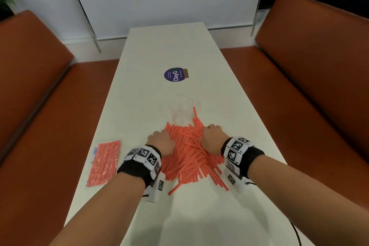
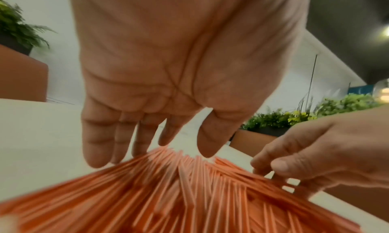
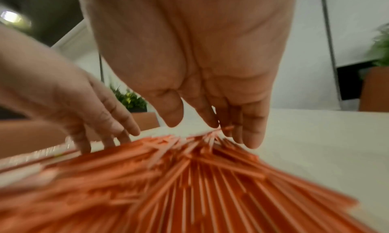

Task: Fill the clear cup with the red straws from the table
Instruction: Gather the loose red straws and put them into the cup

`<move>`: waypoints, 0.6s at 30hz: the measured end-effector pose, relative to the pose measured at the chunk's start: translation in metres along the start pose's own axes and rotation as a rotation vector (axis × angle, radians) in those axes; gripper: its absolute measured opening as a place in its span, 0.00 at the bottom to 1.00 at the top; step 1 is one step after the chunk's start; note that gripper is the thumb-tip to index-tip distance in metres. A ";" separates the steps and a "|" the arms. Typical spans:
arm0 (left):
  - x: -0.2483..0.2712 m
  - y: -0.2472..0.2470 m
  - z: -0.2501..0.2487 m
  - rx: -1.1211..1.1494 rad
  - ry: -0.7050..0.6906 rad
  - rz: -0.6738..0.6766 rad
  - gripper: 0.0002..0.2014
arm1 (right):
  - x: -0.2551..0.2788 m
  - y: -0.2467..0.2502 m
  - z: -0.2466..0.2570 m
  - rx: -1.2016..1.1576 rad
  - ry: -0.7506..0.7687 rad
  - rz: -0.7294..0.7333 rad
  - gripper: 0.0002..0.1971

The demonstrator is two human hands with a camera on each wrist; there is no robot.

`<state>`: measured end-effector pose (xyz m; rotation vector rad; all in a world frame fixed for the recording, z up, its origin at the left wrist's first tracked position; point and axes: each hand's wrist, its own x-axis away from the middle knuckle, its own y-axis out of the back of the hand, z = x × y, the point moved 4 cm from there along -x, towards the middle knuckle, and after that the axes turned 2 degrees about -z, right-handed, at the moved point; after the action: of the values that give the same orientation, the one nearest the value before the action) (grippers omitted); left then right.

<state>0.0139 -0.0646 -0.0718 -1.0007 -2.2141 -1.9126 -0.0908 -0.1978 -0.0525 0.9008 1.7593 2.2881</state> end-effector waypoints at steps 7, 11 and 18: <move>0.007 0.000 0.010 -0.068 0.131 -0.066 0.41 | 0.001 0.001 -0.015 -0.006 -0.179 -0.025 0.37; 0.014 -0.011 -0.011 -0.095 0.076 -0.063 0.46 | -0.004 -0.017 0.010 0.001 -0.172 -0.094 0.38; 0.015 -0.011 -0.014 -0.034 0.086 -0.105 0.43 | -0.005 -0.008 0.009 -0.051 -0.193 -0.138 0.31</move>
<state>-0.0083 -0.0707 -0.0713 -0.8043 -2.2357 -2.0014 -0.0835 -0.1898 -0.0602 0.9256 1.6216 2.0754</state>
